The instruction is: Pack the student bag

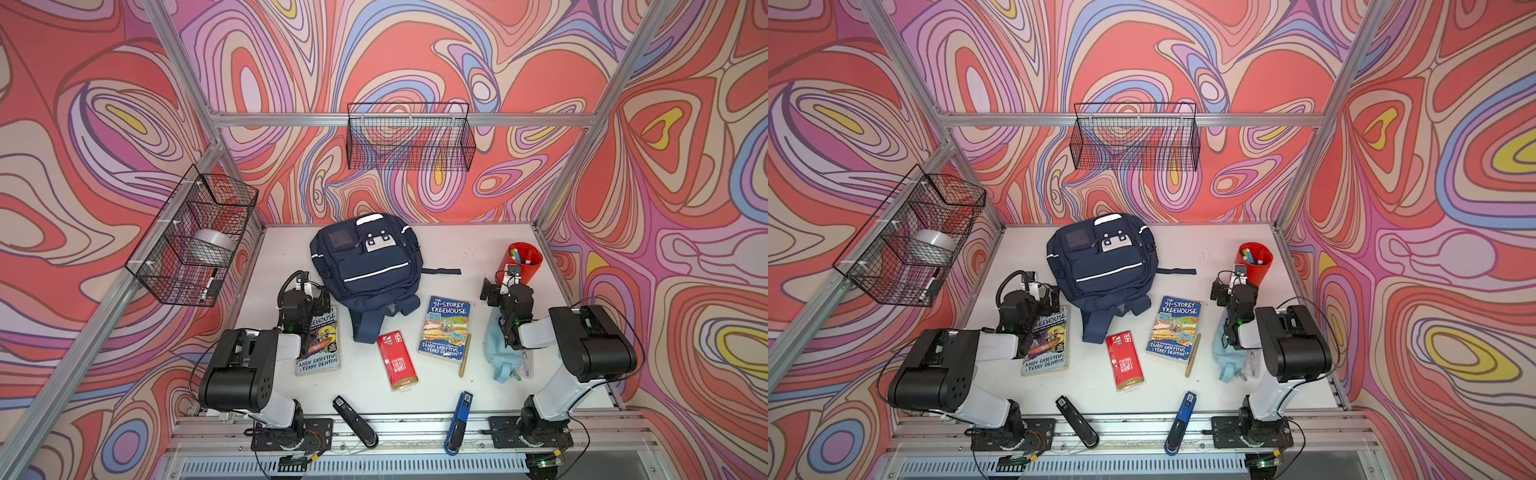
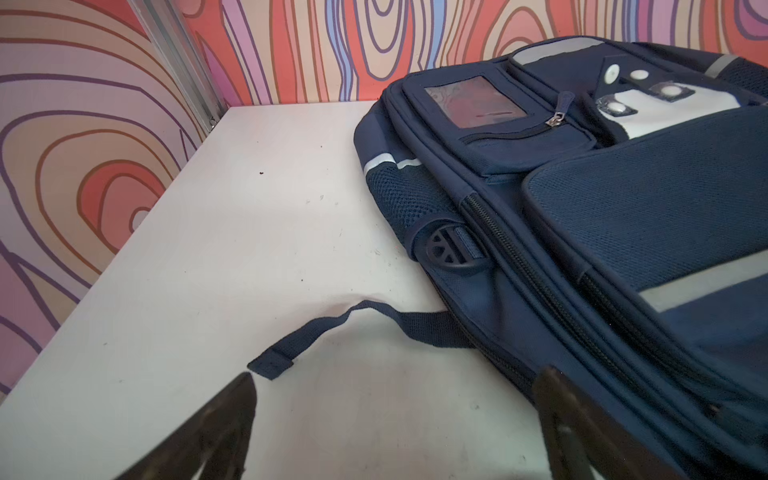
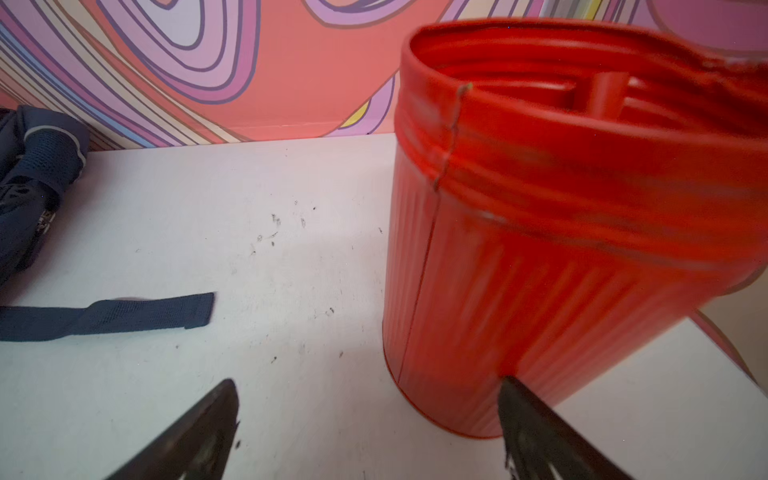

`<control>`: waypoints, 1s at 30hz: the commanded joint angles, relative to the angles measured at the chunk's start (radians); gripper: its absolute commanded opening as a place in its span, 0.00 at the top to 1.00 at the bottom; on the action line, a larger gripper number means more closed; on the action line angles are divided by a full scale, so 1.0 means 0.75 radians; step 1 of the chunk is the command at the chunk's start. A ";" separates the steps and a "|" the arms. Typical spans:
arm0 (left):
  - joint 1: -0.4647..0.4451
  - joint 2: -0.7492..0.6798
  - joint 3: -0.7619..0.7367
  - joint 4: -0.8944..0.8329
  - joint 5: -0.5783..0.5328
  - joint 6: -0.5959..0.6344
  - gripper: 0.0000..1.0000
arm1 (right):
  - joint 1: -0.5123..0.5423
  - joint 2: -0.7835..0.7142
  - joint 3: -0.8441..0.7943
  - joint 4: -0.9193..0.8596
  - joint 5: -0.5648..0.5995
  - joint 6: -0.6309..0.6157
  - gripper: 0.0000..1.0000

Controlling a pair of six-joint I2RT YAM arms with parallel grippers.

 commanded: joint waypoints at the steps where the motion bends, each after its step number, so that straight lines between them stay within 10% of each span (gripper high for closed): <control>1: 0.010 -0.009 0.007 -0.018 0.024 -0.009 0.00 | -0.007 -0.002 0.017 0.032 -0.004 0.009 0.02; 30: 0.010 0.002 0.006 0.007 0.005 -0.012 0.00 | -0.007 -0.001 0.021 0.025 -0.007 0.012 0.02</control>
